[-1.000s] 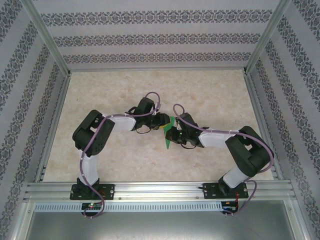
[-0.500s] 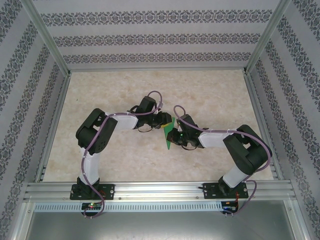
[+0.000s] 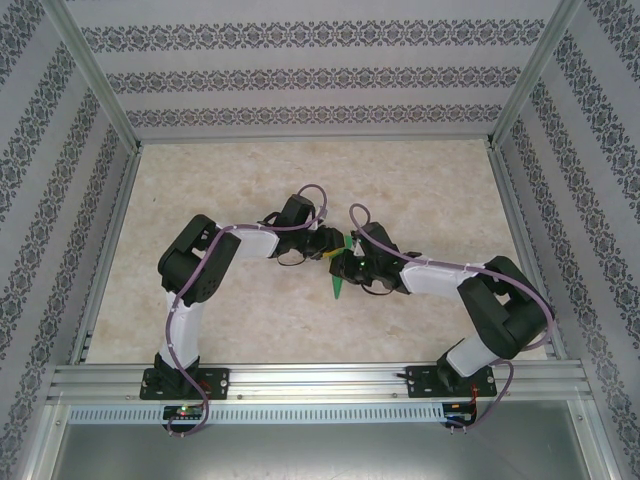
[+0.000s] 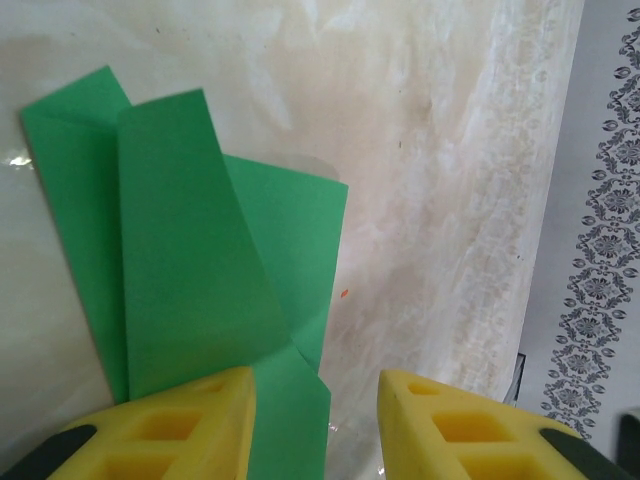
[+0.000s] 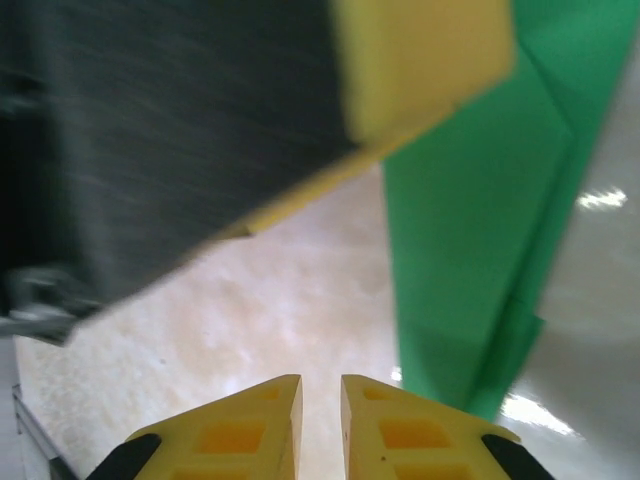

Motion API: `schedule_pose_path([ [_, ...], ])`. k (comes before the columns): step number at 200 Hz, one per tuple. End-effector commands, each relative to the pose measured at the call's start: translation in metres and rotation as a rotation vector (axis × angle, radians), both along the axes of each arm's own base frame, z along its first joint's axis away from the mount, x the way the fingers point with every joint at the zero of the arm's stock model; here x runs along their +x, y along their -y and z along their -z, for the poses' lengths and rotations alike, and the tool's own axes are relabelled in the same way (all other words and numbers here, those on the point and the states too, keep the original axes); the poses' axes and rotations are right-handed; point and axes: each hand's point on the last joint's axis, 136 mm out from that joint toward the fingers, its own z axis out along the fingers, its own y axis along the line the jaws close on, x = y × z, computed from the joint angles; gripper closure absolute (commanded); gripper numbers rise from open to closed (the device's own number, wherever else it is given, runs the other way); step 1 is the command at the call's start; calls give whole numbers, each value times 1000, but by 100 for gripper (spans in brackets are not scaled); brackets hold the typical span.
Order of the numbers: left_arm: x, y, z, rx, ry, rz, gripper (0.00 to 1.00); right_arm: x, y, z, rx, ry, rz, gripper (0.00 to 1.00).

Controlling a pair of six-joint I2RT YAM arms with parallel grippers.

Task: Fold a paper plane with a square sheet of paper (pick it up from the middle)
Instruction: Fold the wing for the fifth time at the center of the table.

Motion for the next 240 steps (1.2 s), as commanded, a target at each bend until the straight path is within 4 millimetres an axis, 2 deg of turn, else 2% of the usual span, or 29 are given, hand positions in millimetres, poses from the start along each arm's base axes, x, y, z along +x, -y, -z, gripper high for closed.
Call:
schedule_pose_path([
  [1, -13, -3, 20, 55, -55, 16, 62, 6, -11, -9, 12, 26, -26, 82],
  [37, -13, -1, 18, 51, -51, 19, 62, 3, -11, 24, -1, -51, -14, 83],
  [56, -12, -1, 15, 46, -44, 20, 62, -2, -3, 41, -33, -91, 7, 85],
  [94, -5, -3, 7, 74, 2, 46, 62, -31, 19, 74, -120, -167, -22, 100],
  [116, 6, -6, 6, 80, 18, 35, 62, -47, 30, 86, -151, -216, -71, 100],
  [180, 23, -4, 8, 66, 28, 25, 61, -59, 40, 90, -165, -264, -165, 100],
  [240, 22, -10, 25, 86, 14, 21, 61, -70, 50, 98, -193, -303, -223, 100],
])
